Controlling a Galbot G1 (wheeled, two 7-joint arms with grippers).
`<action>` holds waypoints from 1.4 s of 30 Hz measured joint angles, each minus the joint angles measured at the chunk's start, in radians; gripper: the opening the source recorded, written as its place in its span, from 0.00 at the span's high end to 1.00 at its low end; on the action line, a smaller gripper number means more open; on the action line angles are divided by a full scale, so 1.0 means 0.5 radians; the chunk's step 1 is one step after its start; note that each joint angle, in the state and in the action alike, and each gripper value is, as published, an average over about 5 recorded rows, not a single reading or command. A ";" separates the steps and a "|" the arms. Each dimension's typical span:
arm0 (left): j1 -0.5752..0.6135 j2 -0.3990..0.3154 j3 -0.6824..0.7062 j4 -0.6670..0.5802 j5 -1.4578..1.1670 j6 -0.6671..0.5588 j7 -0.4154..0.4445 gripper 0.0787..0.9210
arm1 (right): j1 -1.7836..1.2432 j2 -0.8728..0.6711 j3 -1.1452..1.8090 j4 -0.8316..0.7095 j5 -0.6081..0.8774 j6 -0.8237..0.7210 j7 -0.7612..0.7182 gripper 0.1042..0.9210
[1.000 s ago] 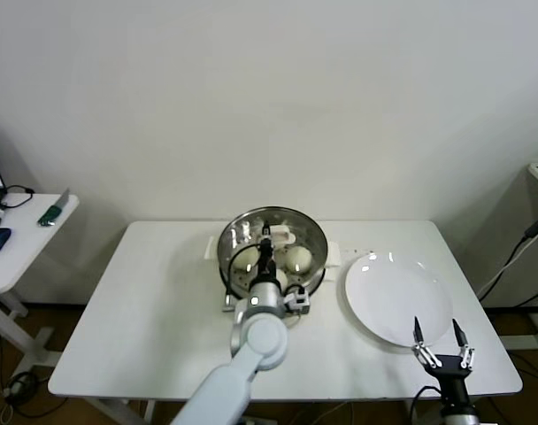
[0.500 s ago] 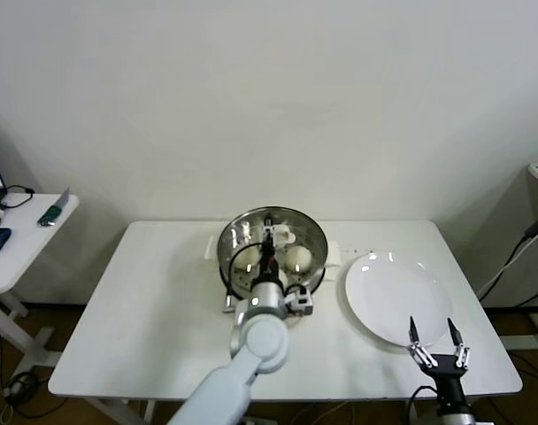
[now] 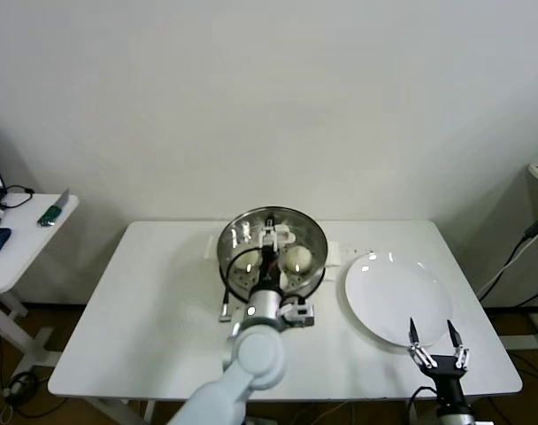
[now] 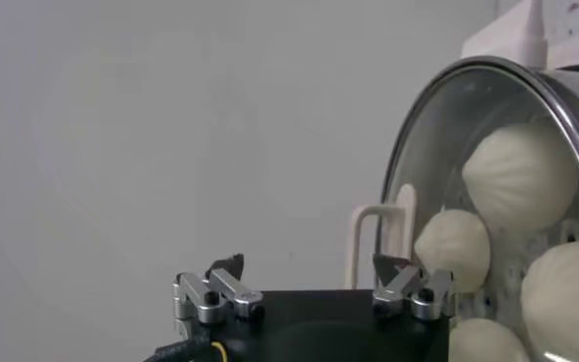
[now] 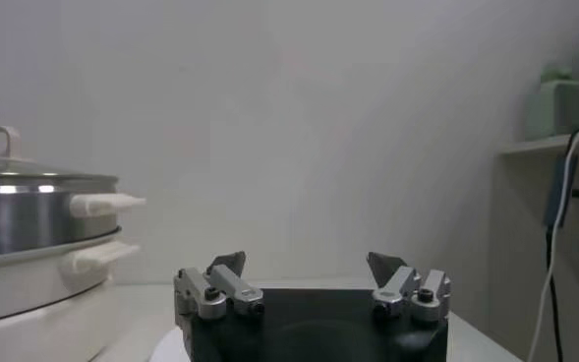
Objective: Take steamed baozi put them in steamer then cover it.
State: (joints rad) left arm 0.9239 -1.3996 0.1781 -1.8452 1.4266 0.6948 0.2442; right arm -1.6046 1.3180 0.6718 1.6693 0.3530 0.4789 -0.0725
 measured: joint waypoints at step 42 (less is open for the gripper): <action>1.101 0.231 -1.570 -0.112 -3.429 -1.303 -0.591 0.12 | 0.068 -0.039 -0.093 -0.023 -0.027 -0.136 0.092 0.12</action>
State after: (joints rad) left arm 1.4746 -1.2842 -0.6066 -1.9014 -0.2879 0.0431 -0.0514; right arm -1.5705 1.2986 0.6252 1.6576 0.3397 0.4107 -0.0266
